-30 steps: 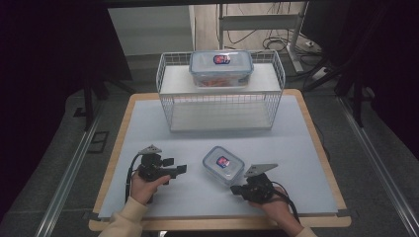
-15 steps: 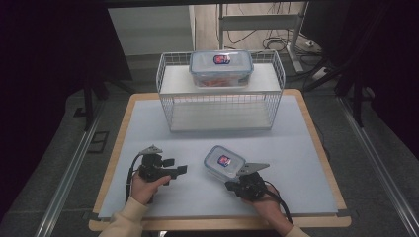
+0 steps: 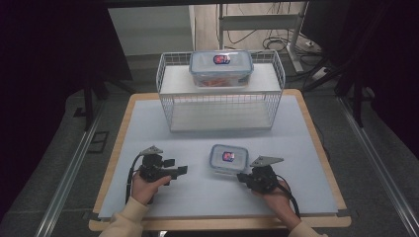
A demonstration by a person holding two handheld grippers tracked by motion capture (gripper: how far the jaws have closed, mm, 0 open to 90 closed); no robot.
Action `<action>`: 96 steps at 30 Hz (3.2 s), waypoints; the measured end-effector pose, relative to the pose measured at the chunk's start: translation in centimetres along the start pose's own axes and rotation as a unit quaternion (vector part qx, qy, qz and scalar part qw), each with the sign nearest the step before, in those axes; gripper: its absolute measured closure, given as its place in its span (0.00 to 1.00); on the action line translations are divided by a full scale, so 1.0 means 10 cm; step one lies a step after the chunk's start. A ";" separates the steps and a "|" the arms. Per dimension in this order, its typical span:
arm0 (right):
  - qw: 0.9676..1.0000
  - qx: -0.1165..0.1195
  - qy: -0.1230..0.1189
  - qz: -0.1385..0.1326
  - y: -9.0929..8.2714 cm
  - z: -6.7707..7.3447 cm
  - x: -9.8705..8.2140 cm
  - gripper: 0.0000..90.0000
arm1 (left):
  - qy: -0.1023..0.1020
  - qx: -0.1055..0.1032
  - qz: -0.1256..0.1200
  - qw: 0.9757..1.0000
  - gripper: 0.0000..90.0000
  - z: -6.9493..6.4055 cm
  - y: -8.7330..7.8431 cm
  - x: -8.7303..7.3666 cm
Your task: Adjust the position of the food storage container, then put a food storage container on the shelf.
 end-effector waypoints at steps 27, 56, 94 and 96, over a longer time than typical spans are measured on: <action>1.000 -0.021 0.004 -0.008 0.00 -0.13 0.00 0.99 | 0.003 -0.002 0.009 1.000 0.30 -0.01 0.02 -0.02; 0.998 -0.006 0.048 -0.027 -0.44 -0.46 -0.01 0.97 | 0.000 0.000 0.006 1.000 0.29 -0.01 0.00 0.00; 0.988 0.059 0.140 -0.018 -0.13 -0.60 0.54 0.23 | -0.059 -0.083 0.009 0.995 0.20 -0.22 0.73 0.52; 0.987 0.064 0.148 -0.014 -0.09 -0.61 0.55 0.23 | -0.061 -0.095 0.015 0.994 0.20 -0.24 0.82 0.54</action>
Point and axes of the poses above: each handheld gripper's, and its own axes: y roughly forward along the jaws, x roughly out of its top, z roughly to its left, the point moved 6 cm from there along y, roughly forward along the jaws, and after that the axes turned 12 degrees about y, right-handed, at the moved point
